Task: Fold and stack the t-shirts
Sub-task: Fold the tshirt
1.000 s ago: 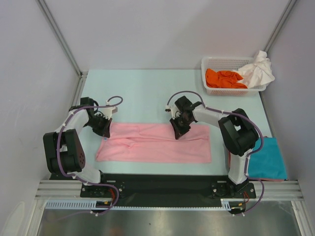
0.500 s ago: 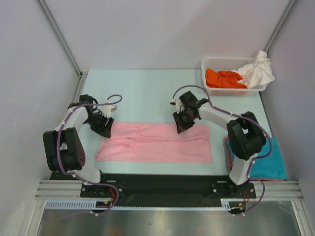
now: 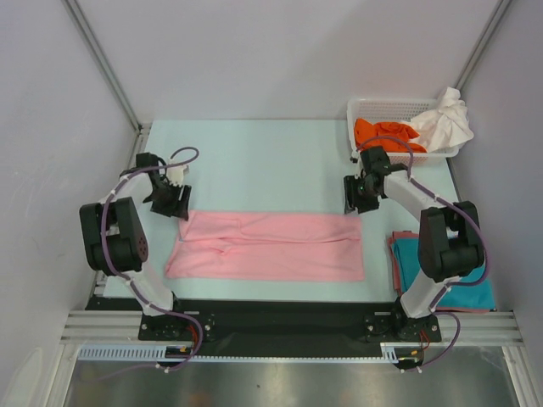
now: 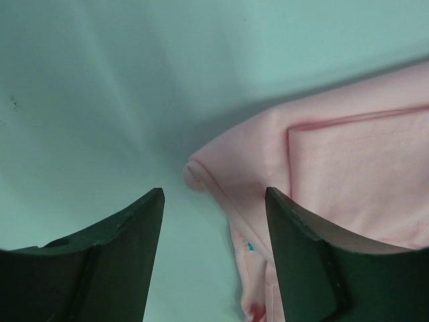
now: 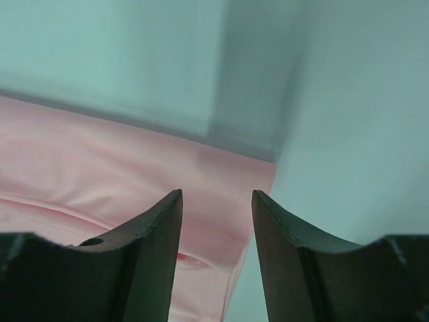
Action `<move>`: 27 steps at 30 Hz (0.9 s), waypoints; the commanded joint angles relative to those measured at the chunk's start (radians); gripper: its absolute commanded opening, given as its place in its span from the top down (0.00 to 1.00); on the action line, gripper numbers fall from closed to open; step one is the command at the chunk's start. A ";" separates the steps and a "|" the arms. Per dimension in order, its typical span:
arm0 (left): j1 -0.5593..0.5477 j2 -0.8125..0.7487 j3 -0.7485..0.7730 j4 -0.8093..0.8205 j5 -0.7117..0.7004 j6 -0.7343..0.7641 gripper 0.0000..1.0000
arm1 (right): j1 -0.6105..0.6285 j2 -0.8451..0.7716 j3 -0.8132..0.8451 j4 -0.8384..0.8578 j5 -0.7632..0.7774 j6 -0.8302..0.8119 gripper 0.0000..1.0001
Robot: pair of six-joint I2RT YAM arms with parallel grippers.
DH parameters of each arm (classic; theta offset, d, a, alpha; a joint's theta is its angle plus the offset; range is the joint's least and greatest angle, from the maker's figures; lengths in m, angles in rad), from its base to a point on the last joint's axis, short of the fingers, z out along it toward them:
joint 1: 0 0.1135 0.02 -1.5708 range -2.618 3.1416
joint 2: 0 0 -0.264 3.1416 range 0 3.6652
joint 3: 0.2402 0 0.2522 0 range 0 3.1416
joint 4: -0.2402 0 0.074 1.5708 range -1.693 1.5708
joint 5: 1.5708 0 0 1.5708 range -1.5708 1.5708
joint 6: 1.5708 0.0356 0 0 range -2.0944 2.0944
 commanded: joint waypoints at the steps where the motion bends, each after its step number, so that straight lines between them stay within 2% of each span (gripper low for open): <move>1: -0.036 0.014 0.019 0.076 -0.072 -0.039 0.32 | -0.016 0.034 -0.020 -0.004 0.030 0.019 0.49; 6: -0.051 0.077 0.030 0.121 -0.129 -0.045 0.35 | -0.040 0.061 -0.052 0.056 -0.031 0.040 0.51; 10: -0.051 0.117 0.040 0.097 -0.063 -0.039 0.49 | -0.042 0.093 -0.069 0.093 -0.065 0.048 0.55; 12: -0.052 0.119 0.036 0.089 -0.023 -0.029 0.65 | -0.043 0.097 -0.075 0.101 -0.060 0.049 0.58; 13: -0.054 0.116 0.034 0.086 -0.006 -0.022 0.73 | -0.044 0.099 -0.078 0.101 -0.059 0.051 0.64; 14: -0.059 0.117 0.036 0.086 0.020 -0.019 0.93 | -0.045 0.100 -0.081 0.101 -0.057 0.048 0.67; 15: -0.062 0.120 0.039 0.089 0.022 -0.017 1.00 | -0.048 0.099 -0.084 0.099 -0.052 0.051 0.69; 17: -0.074 0.142 0.074 0.092 0.017 -0.019 1.00 | -0.056 0.102 -0.092 0.099 -0.046 0.060 0.79; 19: -0.086 0.174 0.155 0.089 -0.003 -0.034 1.00 | -0.060 0.107 -0.095 0.089 -0.048 0.071 0.90; 21: -0.111 0.245 0.273 0.078 -0.041 -0.055 0.99 | -0.060 0.107 -0.115 0.084 -0.055 0.104 0.96; 26: -0.213 0.419 0.546 0.005 -0.109 -0.072 1.00 | -0.050 0.056 -0.198 0.063 -0.062 0.203 1.00; 27: -0.226 0.451 0.650 -0.008 -0.119 -0.078 1.00 | -0.047 0.026 -0.230 0.055 -0.065 0.241 1.00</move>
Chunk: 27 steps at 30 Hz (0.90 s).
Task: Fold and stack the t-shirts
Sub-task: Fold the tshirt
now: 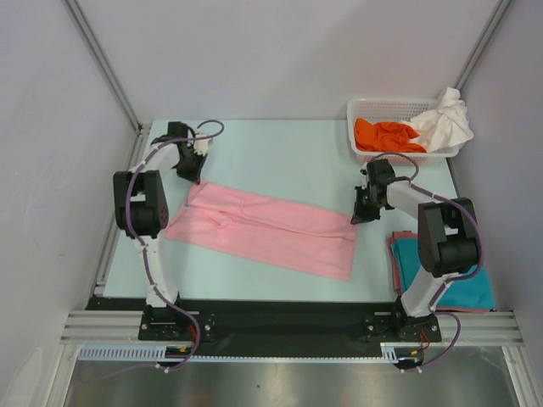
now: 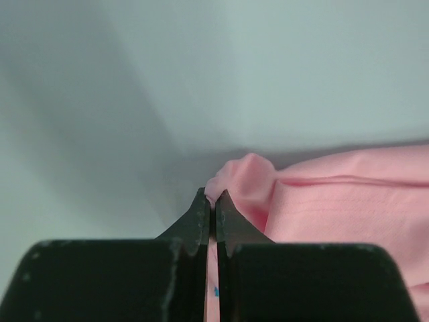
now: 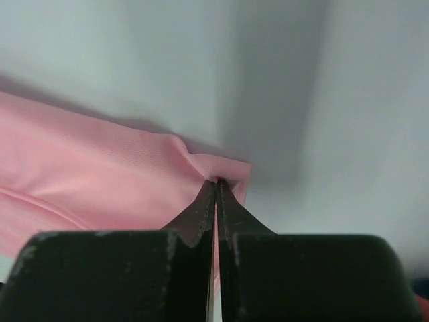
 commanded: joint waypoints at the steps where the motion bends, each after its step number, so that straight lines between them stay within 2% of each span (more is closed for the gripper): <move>1: -0.075 0.130 0.232 -0.062 -0.034 -0.046 1.00 | 0.032 -0.043 -0.100 -0.078 -0.034 0.111 1.00; 6: -0.137 0.326 0.618 -0.160 -0.057 -0.091 1.00 | 0.136 -0.114 -0.179 -0.121 -0.077 0.200 1.00; 9: -0.164 0.399 0.720 -0.158 -0.086 -0.094 1.00 | 0.173 -0.169 -0.215 -0.158 -0.098 0.246 1.00; 14: -0.218 0.416 0.718 -0.075 -0.161 -0.053 1.00 | 0.216 -0.282 -0.292 -0.195 -0.109 0.321 1.00; 19: -0.271 0.428 0.699 0.031 -0.207 -0.016 0.99 | 0.251 -0.318 -0.354 -0.187 -0.140 0.371 0.99; 20: -0.276 0.429 0.699 0.039 -0.203 -0.017 0.99 | 0.248 -0.322 -0.354 -0.193 -0.131 0.366 0.97; 21: -0.279 0.429 0.699 0.043 -0.201 -0.023 0.98 | 0.246 -0.328 -0.334 -0.225 -0.096 0.348 0.84; 22: -0.281 0.422 0.701 0.042 -0.199 -0.037 0.82 | 0.228 -0.333 -0.315 -0.247 -0.074 0.336 0.78; 24: -0.281 0.405 0.696 0.027 -0.196 -0.053 0.59 | 0.199 -0.348 -0.239 -0.308 -0.019 0.279 0.65; 25: -0.281 0.378 0.693 0.022 -0.196 -0.054 0.44 | 0.165 -0.353 -0.213 -0.325 -0.002 0.257 0.62; 27: -0.279 0.336 0.672 0.026 -0.201 -0.045 0.35 | 0.133 -0.350 -0.118 -0.356 0.030 0.195 0.59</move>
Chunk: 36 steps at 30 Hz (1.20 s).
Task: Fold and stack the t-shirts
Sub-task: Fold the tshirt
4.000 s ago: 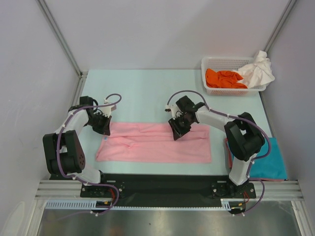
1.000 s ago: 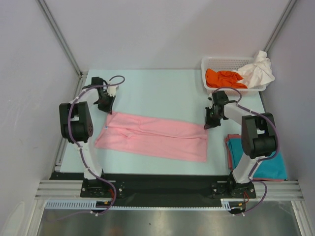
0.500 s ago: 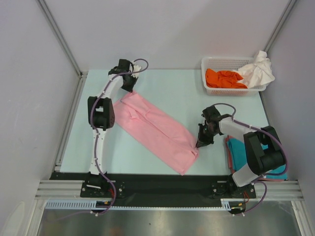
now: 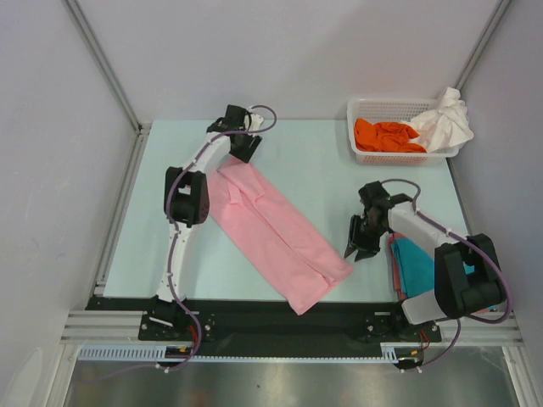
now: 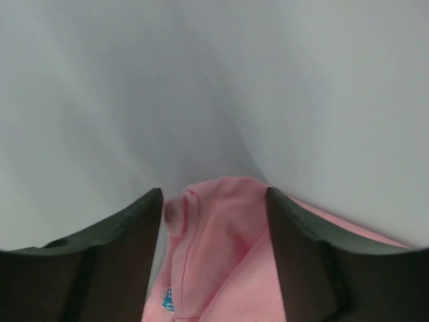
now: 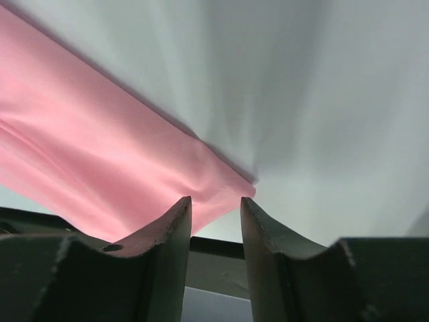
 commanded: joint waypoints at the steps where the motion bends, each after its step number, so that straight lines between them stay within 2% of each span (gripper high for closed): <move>1: 0.012 -0.113 -0.002 0.031 -0.031 -0.001 0.29 | -0.057 -0.035 0.178 -0.079 0.083 -0.110 0.58; 3: 0.015 -0.184 -0.006 0.030 -0.045 0.002 0.24 | -0.063 -0.012 0.248 -0.064 0.080 -0.147 0.58; 5: 0.026 -0.259 -0.005 0.019 -0.057 -0.009 0.14 | -0.045 0.039 0.360 -0.033 0.069 -0.190 0.58; 8: 0.069 -0.333 -0.031 -0.035 -0.020 -0.070 0.12 | -0.023 0.159 0.514 0.074 0.020 -0.224 0.57; 10: 0.121 -0.428 -0.141 -0.053 0.035 -0.119 0.13 | -0.002 0.250 0.614 0.140 -0.032 -0.228 0.57; 11: 0.139 -0.471 -0.201 -0.047 0.052 -0.136 0.14 | 0.007 0.339 0.747 0.152 -0.038 -0.230 0.56; 12: 0.161 -0.538 -0.327 -0.023 0.067 -0.166 0.16 | 0.027 0.394 0.810 0.177 -0.041 -0.228 0.56; 15: 0.234 -0.656 -0.554 0.019 0.087 -0.181 0.20 | 0.062 0.592 1.088 0.223 -0.067 -0.215 0.53; 17: 0.288 -0.690 -0.646 0.037 0.092 -0.188 0.21 | 0.072 0.706 1.220 0.237 -0.104 -0.187 0.52; 18: 0.300 -0.704 -0.714 0.046 0.110 -0.197 0.21 | 0.079 0.806 1.356 0.248 -0.130 -0.152 0.51; 21: 0.342 -0.712 -0.799 0.050 0.142 -0.222 0.22 | 0.104 1.000 1.551 0.298 -0.121 -0.054 0.48; 24: 0.363 -0.686 -0.832 0.065 0.158 -0.236 0.22 | 0.132 1.092 1.604 0.422 -0.103 0.028 0.47; 29: 0.371 -0.580 -0.790 0.059 0.181 -0.263 0.22 | 0.176 1.211 1.613 0.593 -0.060 0.161 0.47; 36: 0.377 -0.487 -0.738 0.086 0.254 -0.322 0.23 | 0.219 1.341 1.693 0.634 -0.011 0.249 0.51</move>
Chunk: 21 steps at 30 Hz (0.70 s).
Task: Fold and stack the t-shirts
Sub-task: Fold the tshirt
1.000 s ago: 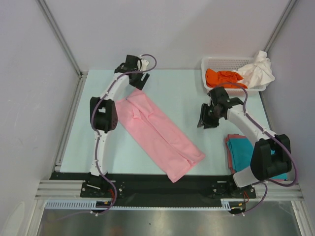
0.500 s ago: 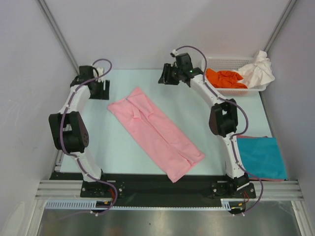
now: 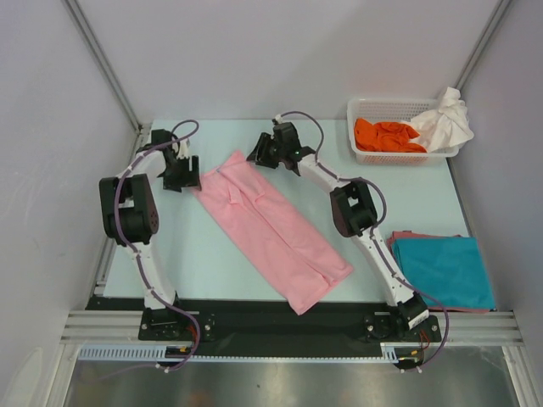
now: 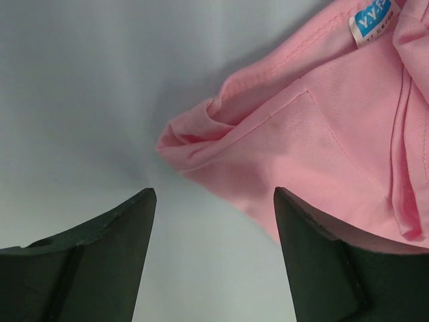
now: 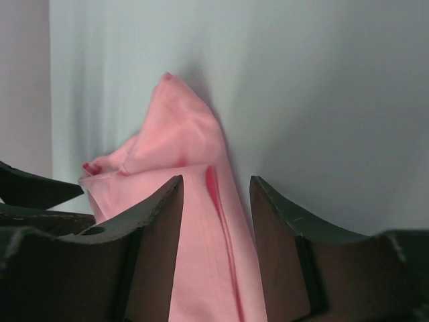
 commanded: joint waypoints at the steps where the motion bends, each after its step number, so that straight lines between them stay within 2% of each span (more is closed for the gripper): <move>1: 0.006 0.031 0.047 0.034 0.061 -0.057 0.25 | 0.023 0.043 0.060 0.075 0.043 0.083 0.51; 5: 0.006 0.086 0.076 0.033 0.087 -0.059 0.33 | 0.036 0.080 0.063 0.091 0.056 0.111 0.54; 8: 0.006 0.121 0.110 0.028 0.096 -0.093 0.49 | 0.040 0.103 0.068 0.106 0.056 0.139 0.59; 9: 0.006 0.129 0.131 0.025 0.102 -0.100 0.60 | 0.040 0.112 0.071 0.114 0.054 0.148 0.70; 11: 0.004 0.151 0.156 0.023 0.114 -0.108 0.70 | 0.040 0.116 0.071 0.138 0.060 0.176 0.81; 12: 0.006 0.158 0.179 0.025 0.130 -0.113 0.80 | 0.039 0.114 0.071 0.144 0.066 0.185 0.93; 13: 0.004 0.167 0.193 0.025 0.139 -0.116 0.85 | 0.039 0.114 0.069 0.152 0.071 0.212 0.98; 15: 0.003 0.197 0.229 0.026 0.154 -0.131 1.00 | 0.034 0.113 0.068 0.181 0.080 0.246 1.00; 20: -0.040 0.250 0.341 0.022 0.148 -0.133 1.00 | 0.013 0.067 0.013 0.258 0.158 0.346 1.00; 21: -0.049 0.284 0.416 0.014 0.147 -0.137 0.99 | 0.000 0.056 -0.003 0.264 0.178 0.352 1.00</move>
